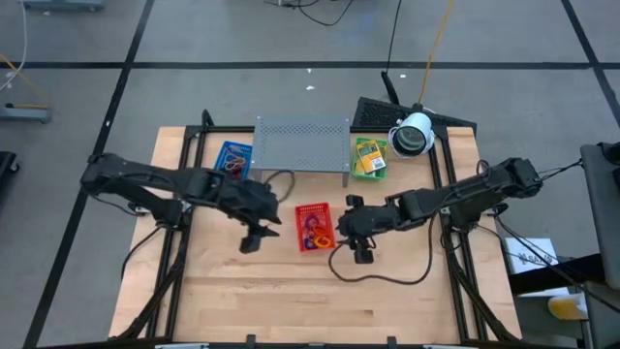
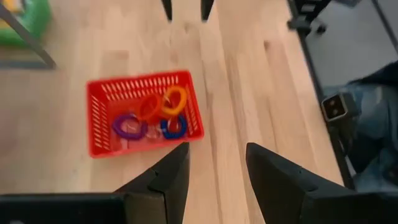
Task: Pick & Place Office Desk Supplies
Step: Put the green basket on the shelf
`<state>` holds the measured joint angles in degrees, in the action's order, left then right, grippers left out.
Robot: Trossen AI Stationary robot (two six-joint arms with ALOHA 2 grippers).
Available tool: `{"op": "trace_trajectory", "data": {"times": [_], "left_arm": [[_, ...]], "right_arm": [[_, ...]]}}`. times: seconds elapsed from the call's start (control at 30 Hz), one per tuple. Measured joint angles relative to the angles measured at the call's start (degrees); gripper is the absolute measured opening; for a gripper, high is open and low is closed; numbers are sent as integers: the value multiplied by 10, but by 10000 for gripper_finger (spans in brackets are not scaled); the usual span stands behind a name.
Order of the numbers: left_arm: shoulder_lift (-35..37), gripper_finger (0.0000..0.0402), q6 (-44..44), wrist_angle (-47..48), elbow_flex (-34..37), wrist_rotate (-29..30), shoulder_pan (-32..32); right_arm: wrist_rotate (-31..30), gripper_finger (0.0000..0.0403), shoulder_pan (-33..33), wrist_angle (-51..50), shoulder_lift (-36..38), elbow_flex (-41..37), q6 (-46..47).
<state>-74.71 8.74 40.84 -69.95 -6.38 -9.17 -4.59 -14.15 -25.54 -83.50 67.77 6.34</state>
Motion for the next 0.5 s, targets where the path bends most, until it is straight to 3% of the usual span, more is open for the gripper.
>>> {"op": "trace_trajectory", "data": {"times": [0.17,0.5], "left_arm": [[-59,166,8,-16,0,-16,-1],[-162,166,26,-98,0,-32,-16]], "right_arm": [[22,169,-4,11,-8,-23,1],[-11,169,-9,42,-9,-49,20]]}}
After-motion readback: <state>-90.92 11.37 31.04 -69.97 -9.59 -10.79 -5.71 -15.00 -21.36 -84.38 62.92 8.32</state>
